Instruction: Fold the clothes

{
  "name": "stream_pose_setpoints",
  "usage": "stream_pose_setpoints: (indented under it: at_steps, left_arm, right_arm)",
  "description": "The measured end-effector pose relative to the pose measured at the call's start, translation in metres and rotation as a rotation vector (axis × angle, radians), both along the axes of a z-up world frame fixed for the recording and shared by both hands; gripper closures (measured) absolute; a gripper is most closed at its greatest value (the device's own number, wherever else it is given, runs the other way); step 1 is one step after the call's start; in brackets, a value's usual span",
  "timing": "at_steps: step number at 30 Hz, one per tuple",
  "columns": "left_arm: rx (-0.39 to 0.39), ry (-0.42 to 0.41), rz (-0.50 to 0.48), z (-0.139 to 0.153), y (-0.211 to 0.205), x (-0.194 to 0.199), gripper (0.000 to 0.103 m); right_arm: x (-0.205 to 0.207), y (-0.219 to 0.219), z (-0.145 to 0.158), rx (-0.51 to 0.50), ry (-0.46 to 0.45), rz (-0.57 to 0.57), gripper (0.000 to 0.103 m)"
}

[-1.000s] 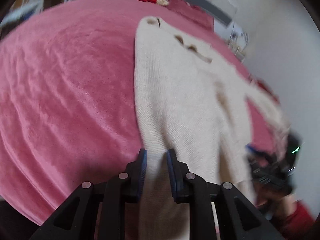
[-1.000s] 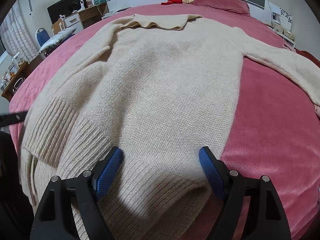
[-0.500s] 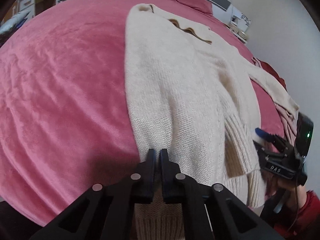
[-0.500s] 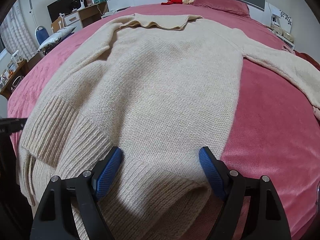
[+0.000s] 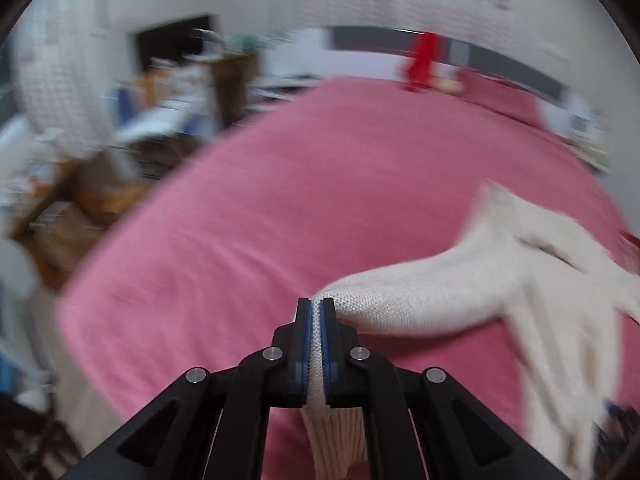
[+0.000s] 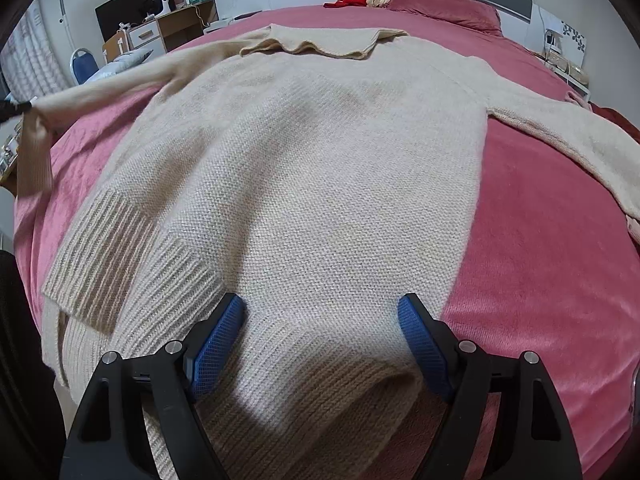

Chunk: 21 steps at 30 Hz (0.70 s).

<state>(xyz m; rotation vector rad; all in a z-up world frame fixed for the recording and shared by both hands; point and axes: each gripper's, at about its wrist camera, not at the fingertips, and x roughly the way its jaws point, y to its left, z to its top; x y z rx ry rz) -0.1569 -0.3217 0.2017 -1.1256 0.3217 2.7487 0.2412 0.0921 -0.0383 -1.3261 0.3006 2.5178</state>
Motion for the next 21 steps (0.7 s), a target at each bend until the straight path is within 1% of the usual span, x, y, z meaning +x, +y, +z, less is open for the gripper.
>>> stream_pose_setpoints:
  at_steps: [1, 2, 3, 5, 6, 7, 8, 9, 10, 11, 13, 14, 16, 17, 18, 19, 20, 21]
  left_arm:
    - [-0.053, 0.024, 0.063, 0.006, -0.013, -0.019, 0.1]
    - [-0.129, 0.033, 0.155, 0.009, -0.028, -0.041, 0.099]
    - [-0.179, 0.026, 0.236, 0.01, -0.043, -0.057, 0.099]
    - [-0.181, -0.019, 0.372, 0.007, -0.073, -0.076, 0.099]
    - [-0.15, -0.035, 0.423, 0.006, -0.085, -0.079, 0.099]
    - [-0.098, -0.043, 0.449, 0.003, -0.093, -0.075, 0.099]
    - [-0.039, -0.059, 0.427, -0.003, -0.093, -0.067, 0.098]
    - [0.021, -0.08, 0.384, -0.009, -0.089, -0.058, 0.098]
    - [0.041, -0.112, 0.312, -0.019, -0.075, -0.046, 0.098]
    - [0.04, -0.15, 0.224, -0.029, -0.056, -0.032, 0.098]
    - [0.037, -0.224, 0.049, -0.051, -0.017, -0.004, 0.097]
    - [0.049, -0.268, -0.047, -0.062, 0.009, 0.014, 0.097]
    - [0.088, -0.361, -0.237, -0.086, 0.067, 0.057, 0.095]
    - [0.095, -0.393, -0.295, -0.096, 0.088, 0.073, 0.091]
    - [0.096, -0.417, -0.338, -0.104, 0.106, 0.085, 0.089]
    - [0.082, -0.436, -0.37, -0.113, 0.122, 0.097, 0.089]
    - [0.059, -0.452, -0.396, -0.122, 0.137, 0.109, 0.088]
    - [0.039, -0.459, -0.402, -0.13, 0.147, 0.117, 0.089]
  right_arm:
    - [0.0, -0.001, 0.0, 0.001, -0.002, -0.001, 0.022]
    - [0.001, -0.003, 0.0, 0.003, -0.004, -0.002, 0.022]
    - [0.002, -0.004, 0.001, 0.002, -0.008, -0.002, 0.022]
    - [0.003, -0.007, 0.002, -0.001, -0.013, -0.001, 0.022]
    - [0.004, -0.008, 0.003, -0.003, -0.014, 0.0, 0.022]
    - [0.005, -0.009, 0.003, -0.006, -0.015, 0.0, 0.022]
    - [0.005, -0.01, 0.004, -0.009, -0.015, 0.0, 0.022]
    - [0.006, -0.011, 0.004, -0.011, -0.016, 0.0, 0.021]
    - [0.007, -0.012, 0.004, -0.014, -0.016, -0.001, 0.021]
    - [0.008, -0.012, 0.006, -0.02, -0.016, -0.001, 0.021]
    - [0.012, -0.009, 0.015, -0.067, -0.012, -0.006, 0.021]
    - [0.015, -0.006, 0.021, -0.094, -0.004, -0.012, 0.021]
    - [0.036, 0.008, 0.043, -0.175, 0.098, -0.085, 0.021]
    - [0.046, 0.015, 0.049, -0.203, 0.123, -0.127, 0.021]
    - [0.059, 0.026, 0.053, -0.243, 0.134, -0.177, 0.021]
    - [0.069, 0.049, 0.054, -0.294, 0.125, -0.217, 0.021]
    - [0.076, 0.061, 0.05, -0.355, 0.111, -0.249, 0.021]
    - [0.084, 0.07, 0.046, -0.412, 0.099, -0.277, 0.021]
